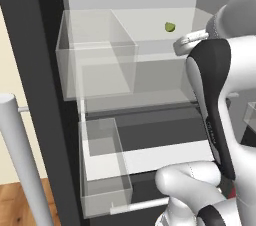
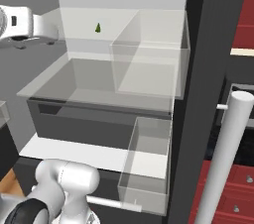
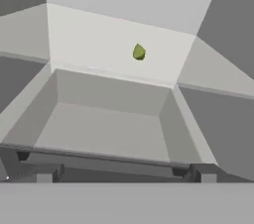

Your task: There is a bowl on the dining counter. Grab a lemon wedge from the fridge and place it in the bowl. Then get the liquor bottle and glass cup from the cabinet and place them next to the bowl.

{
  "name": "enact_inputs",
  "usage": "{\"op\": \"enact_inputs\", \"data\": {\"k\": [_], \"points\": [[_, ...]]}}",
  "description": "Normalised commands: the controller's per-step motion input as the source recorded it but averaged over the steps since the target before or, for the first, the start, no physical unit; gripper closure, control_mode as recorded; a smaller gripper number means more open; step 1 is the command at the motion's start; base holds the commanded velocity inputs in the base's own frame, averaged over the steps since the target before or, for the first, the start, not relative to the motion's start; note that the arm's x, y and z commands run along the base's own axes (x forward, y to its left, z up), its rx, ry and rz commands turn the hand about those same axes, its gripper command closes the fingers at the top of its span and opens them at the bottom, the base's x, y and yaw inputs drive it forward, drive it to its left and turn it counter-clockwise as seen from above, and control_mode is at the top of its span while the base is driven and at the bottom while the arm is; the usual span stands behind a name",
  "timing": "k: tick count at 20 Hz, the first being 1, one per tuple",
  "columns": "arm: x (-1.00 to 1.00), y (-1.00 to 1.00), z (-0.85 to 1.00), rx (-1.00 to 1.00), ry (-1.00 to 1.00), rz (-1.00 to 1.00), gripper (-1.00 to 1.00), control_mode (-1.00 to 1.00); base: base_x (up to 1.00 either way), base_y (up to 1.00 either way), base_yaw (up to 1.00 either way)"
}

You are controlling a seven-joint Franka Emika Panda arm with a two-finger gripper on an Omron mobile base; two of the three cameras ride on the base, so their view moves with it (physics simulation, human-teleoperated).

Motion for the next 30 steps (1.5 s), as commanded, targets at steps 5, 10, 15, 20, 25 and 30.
{"op": "enact_inputs", "data": {"k": [5,10,15,20,25,30], "points": [[0.51,-0.07,0.08,0.00,-0.11,0.00,-1.00,-1.00,0.00,0.00,0.00],[0.81,-0.04,0.00,0.00,-0.01,-0.01,-1.00,-1.00,0.00,0.00,0.00],[0.91,-0.25,-0.01,0.01,0.03,-0.03,-1.00,-1.00,0.00,0.00,0.00],[0.80,-0.20,-0.08,0.04,0.12,-0.01,-1.00,-1.00,0.00,0.00,0.00],[0.68,-0.03,-0.01,0.07,0.12,0.00,-1.00,-1.00,0.00,0.00,0.00],[0.67,0.00,-0.03,0.04,0.08,0.00,-1.00,-1.00,0.00,0.00,0.00]]}}
